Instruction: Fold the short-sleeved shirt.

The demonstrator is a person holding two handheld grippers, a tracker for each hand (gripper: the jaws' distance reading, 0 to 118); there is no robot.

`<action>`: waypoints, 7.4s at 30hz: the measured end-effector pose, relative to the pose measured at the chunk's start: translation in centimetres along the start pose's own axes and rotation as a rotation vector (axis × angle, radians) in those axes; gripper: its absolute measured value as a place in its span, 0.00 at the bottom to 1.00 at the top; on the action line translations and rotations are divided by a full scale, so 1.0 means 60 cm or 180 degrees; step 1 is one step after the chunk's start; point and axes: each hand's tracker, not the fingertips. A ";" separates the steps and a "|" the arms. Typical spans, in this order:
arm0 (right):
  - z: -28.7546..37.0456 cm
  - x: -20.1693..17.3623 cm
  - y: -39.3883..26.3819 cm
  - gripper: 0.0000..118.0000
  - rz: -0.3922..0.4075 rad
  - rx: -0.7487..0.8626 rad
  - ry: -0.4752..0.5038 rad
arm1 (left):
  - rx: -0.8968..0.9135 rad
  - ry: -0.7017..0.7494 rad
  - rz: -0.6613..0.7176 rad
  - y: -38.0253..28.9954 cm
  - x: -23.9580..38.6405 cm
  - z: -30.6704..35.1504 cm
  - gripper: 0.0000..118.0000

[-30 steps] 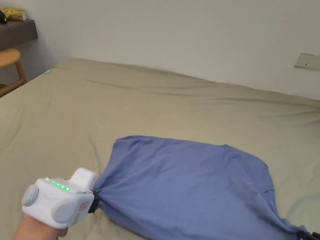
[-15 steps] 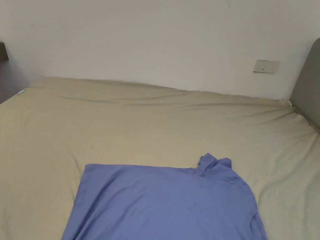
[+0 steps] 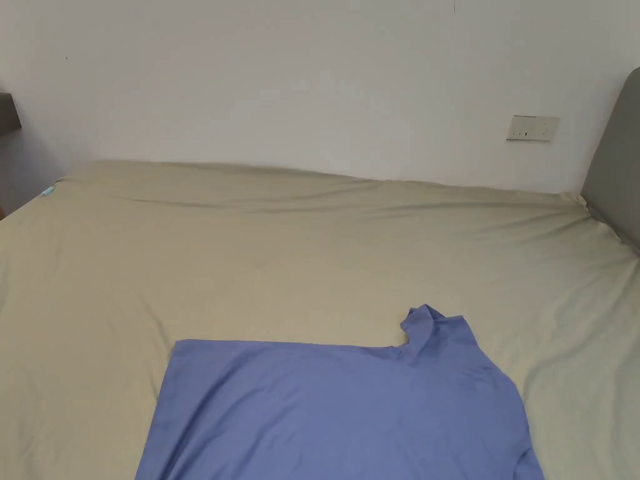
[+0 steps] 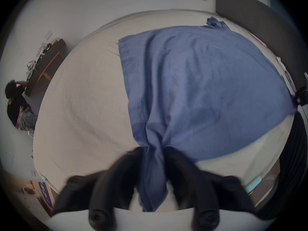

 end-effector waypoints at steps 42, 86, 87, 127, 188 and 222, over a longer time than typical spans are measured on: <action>0.185 -0.190 0.282 0.01 0.0502 0.2765 -0.0407 | 0.1674 0.0068 0.0646 0.257 0.044 0.026 0.06; -0.414 0.103 0.585 0.92 0.0047 0.0027 -0.0634 | 0.1614 0.0106 0.0163 0.347 -0.037 -0.031 0.01; -0.415 0.101 0.582 0.90 0.0021 0.0110 -0.0565 | 0.1596 0.0090 0.0161 0.343 -0.035 -0.031 0.01; 0.580 0.008 0.260 0.02 0.0140 0.3894 -0.1117 | 0.3777 0.0863 0.0811 0.259 -0.123 0.582 0.01; 0.399 0.030 0.897 0.02 0.0336 0.3598 -0.1762 | 0.3037 0.1461 0.0128 0.886 -0.218 0.397 0.01; -0.066 -0.018 0.043 0.02 0.0618 0.0501 -0.0032 | 0.0251 0.0254 -0.0396 0.023 -0.023 -0.020 0.01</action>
